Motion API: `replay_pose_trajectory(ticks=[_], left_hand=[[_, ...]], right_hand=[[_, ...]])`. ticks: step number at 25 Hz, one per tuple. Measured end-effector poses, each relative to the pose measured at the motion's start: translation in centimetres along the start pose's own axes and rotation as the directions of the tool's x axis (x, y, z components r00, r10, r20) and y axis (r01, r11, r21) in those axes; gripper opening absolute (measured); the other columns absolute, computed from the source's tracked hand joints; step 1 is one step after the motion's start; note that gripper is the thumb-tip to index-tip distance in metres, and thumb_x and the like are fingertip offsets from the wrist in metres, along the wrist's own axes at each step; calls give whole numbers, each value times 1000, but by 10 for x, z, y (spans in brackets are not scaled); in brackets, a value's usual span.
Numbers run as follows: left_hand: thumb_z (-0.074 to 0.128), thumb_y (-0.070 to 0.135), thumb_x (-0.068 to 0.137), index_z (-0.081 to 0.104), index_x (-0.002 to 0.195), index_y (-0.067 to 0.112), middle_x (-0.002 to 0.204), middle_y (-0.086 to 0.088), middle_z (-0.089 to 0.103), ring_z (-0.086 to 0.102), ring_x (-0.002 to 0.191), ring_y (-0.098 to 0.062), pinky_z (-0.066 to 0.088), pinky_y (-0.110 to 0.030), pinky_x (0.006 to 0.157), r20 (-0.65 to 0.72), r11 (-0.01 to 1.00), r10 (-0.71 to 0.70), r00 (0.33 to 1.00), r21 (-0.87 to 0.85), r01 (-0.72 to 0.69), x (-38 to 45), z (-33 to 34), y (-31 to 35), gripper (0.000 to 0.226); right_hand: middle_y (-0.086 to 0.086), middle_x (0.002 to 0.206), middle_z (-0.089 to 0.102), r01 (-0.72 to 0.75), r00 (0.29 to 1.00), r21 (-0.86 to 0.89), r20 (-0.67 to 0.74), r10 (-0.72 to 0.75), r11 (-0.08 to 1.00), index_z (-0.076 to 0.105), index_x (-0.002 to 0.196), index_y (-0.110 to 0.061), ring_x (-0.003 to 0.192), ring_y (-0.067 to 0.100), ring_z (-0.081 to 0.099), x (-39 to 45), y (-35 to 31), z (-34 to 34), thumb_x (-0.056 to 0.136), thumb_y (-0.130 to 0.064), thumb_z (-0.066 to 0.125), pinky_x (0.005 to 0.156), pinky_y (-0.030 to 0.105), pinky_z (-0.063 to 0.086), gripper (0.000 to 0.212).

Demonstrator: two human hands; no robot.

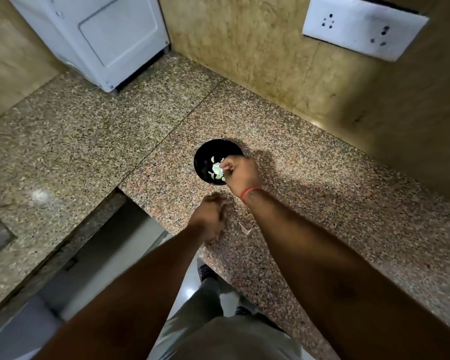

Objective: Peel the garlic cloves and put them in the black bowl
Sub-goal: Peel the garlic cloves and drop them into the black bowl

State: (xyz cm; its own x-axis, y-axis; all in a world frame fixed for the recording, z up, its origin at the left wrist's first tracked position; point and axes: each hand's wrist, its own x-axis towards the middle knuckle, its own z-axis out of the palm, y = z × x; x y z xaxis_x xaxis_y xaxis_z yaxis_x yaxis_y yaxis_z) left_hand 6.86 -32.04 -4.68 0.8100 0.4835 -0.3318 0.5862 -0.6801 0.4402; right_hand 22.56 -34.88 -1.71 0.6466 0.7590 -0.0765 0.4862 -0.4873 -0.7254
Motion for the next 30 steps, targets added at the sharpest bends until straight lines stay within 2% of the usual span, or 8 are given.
replay_pose_trajectory(ticks=[9,14,18,20,22,25,27,30], left_hand=[[62,20,92,64,132,16,146,-6,54,46,137,-23,42,-33,112,-40,998,-20,999,-62,17,4,6,-18,40],[54,9,94,70,96,11,89,-4,64,61,81,-21,38,-18,68,-69,998,-40,997,-60,36,-6,20,10,17],[54,9,97,67,89,16,68,12,53,47,57,2,35,-5,51,-119,958,-161,980,-258,126,-25,48,24,17],[56,13,98,67,92,20,70,9,60,52,58,2,36,-3,51,-127,923,-233,964,-340,179,-30,56,28,14],[66,4,91,67,88,24,75,6,68,65,63,-10,42,-4,55,-105,838,-291,951,-507,201,-34,62,35,20],[75,-9,84,72,79,9,76,-7,72,70,66,-20,54,-21,55,68,491,-402,913,-826,277,-39,72,43,19],[74,-5,87,73,87,-1,86,-25,72,69,69,-31,57,-33,59,169,316,-416,894,-894,316,-38,79,41,4],[75,-6,86,69,100,-11,94,-35,69,66,65,-30,56,-36,59,208,201,-407,889,-930,309,-42,85,34,16]], right_hand=[[-6,92,78,-24,995,130,-94,36,991,78,90,-19,84,7,71,-36,13,-8,80,-2,66,82,26,60,24],[-5,73,69,17,996,-232,94,5,973,64,67,-24,62,15,60,-101,65,-12,82,-27,56,79,35,59,17],[3,104,71,-30,970,-297,223,100,954,79,106,-25,93,23,66,-138,78,-10,86,-26,68,83,31,54,23],[6,102,73,-25,975,-296,203,88,955,79,104,-22,94,26,66,-141,83,-4,86,-15,67,84,31,52,23],[5,93,76,-71,981,-227,161,109,971,81,92,-21,86,23,68,-145,89,1,82,-10,68,76,26,50,19],[2,82,78,-307,944,173,181,276,936,81,82,-21,74,18,71,-158,95,6,82,-4,74,75,26,59,18],[8,77,77,-399,913,356,243,329,845,79,79,-22,70,22,71,-166,100,7,86,-2,74,77,44,64,22],[13,79,73,-461,882,411,310,355,787,77,94,-13,69,22,66,-171,100,2,94,0,67,73,42,62,16]])
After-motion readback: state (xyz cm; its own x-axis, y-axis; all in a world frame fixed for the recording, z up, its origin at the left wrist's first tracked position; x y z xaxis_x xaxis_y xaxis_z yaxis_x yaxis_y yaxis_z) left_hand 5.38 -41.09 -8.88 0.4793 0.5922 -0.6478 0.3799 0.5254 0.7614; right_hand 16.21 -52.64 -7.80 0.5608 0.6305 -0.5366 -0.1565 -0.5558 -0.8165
